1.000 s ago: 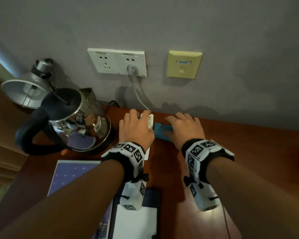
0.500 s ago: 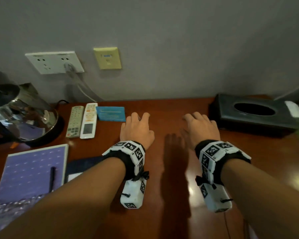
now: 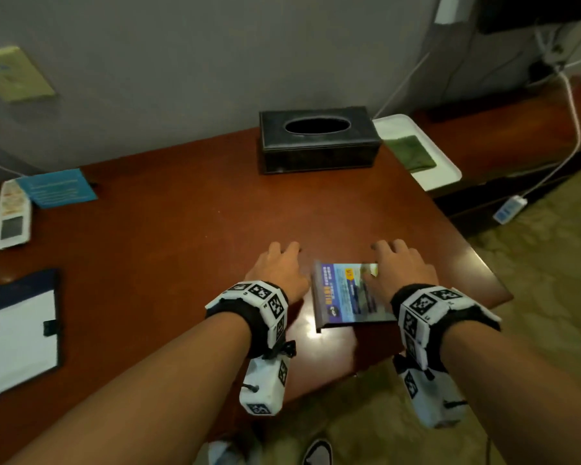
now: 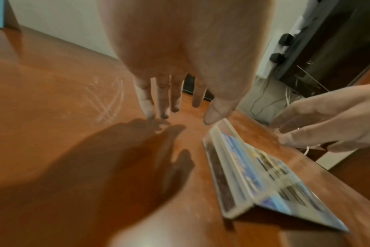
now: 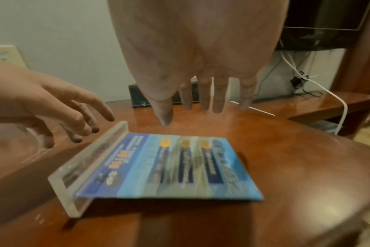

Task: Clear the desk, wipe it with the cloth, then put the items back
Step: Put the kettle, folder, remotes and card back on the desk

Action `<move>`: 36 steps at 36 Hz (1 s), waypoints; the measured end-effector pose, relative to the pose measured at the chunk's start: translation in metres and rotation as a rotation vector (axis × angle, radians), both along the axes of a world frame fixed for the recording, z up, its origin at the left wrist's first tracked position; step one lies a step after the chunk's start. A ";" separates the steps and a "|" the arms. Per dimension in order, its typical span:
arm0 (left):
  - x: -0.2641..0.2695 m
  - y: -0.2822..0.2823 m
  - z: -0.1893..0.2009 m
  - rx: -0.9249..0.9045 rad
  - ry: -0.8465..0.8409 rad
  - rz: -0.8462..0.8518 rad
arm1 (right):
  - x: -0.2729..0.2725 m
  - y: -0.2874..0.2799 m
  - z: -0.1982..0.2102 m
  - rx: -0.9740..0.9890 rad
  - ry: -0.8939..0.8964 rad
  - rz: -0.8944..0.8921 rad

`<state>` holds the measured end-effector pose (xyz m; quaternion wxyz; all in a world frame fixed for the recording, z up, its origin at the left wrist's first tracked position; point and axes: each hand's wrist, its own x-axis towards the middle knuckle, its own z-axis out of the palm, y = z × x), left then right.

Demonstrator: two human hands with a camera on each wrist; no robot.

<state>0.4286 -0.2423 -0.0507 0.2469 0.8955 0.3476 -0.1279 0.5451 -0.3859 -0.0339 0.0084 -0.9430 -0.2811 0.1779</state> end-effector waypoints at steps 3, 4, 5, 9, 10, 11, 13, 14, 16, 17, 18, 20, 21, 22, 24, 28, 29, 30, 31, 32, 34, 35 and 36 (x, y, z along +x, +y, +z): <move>0.007 -0.020 -0.007 -0.042 0.004 -0.005 | 0.001 -0.018 -0.009 -0.028 0.092 -0.094; 0.008 -0.024 -0.007 -0.052 0.011 -0.001 | 0.001 -0.022 -0.012 -0.033 0.118 -0.109; 0.010 -0.027 -0.008 -0.062 0.022 0.003 | 0.001 -0.026 -0.014 -0.029 0.143 -0.117; 0.018 -0.036 -0.005 -0.066 0.034 0.039 | 0.001 -0.033 -0.024 0.021 0.224 -0.111; 0.019 -0.039 -0.003 -0.067 0.030 0.044 | 0.000 -0.034 -0.026 0.026 0.240 -0.104; 0.021 -0.041 -0.001 -0.069 0.025 0.047 | -0.001 -0.034 -0.027 0.027 0.246 -0.097; 0.023 -0.045 0.003 -0.061 0.027 0.036 | -0.003 -0.034 -0.030 0.019 0.237 -0.082; 0.025 -0.046 0.004 -0.047 0.038 0.019 | -0.003 -0.034 -0.031 0.016 0.230 -0.072; 0.029 -0.046 0.002 -0.020 0.066 0.011 | -0.003 -0.034 -0.032 0.017 0.224 -0.054; 0.031 -0.046 0.002 -0.015 0.078 0.022 | -0.003 -0.035 -0.033 0.019 0.221 -0.048; 0.033 -0.045 0.003 -0.015 0.086 0.032 | -0.002 -0.036 -0.033 0.021 0.216 -0.046; 0.034 -0.045 0.005 -0.014 0.096 0.056 | -0.001 -0.038 -0.033 0.041 0.181 -0.052; 0.034 -0.044 0.005 -0.013 0.091 0.076 | 0.000 -0.038 -0.032 0.060 0.144 -0.063; 0.034 -0.044 0.006 -0.015 0.080 0.102 | 0.000 -0.039 -0.030 0.086 0.102 -0.082; 0.032 -0.041 0.007 -0.029 0.052 0.160 | 0.001 -0.037 -0.024 0.157 0.026 -0.132; 0.025 -0.025 0.015 -0.054 -0.004 0.257 | 0.007 -0.024 -0.005 0.292 -0.004 -0.215; 0.023 -0.019 0.018 -0.052 -0.018 0.272 | 0.008 -0.020 0.000 0.309 0.006 -0.221; 0.020 -0.014 0.023 -0.051 -0.030 0.284 | 0.009 -0.014 0.004 0.322 0.011 -0.216; 0.017 -0.007 0.025 -0.049 -0.037 0.291 | 0.009 -0.008 0.010 0.331 0.014 -0.207; 0.013 -0.002 0.030 -0.047 -0.044 0.299 | 0.009 -0.001 0.016 0.341 0.014 -0.198; 0.004 0.011 0.037 -0.031 -0.057 0.320 | 0.005 0.016 0.027 0.357 0.002 -0.171; -0.001 0.018 0.039 -0.022 -0.065 0.334 | 0.002 0.026 0.032 0.366 -0.012 -0.150; -0.006 0.025 0.042 -0.019 -0.073 0.350 | 0.000 0.036 0.036 0.375 -0.023 -0.127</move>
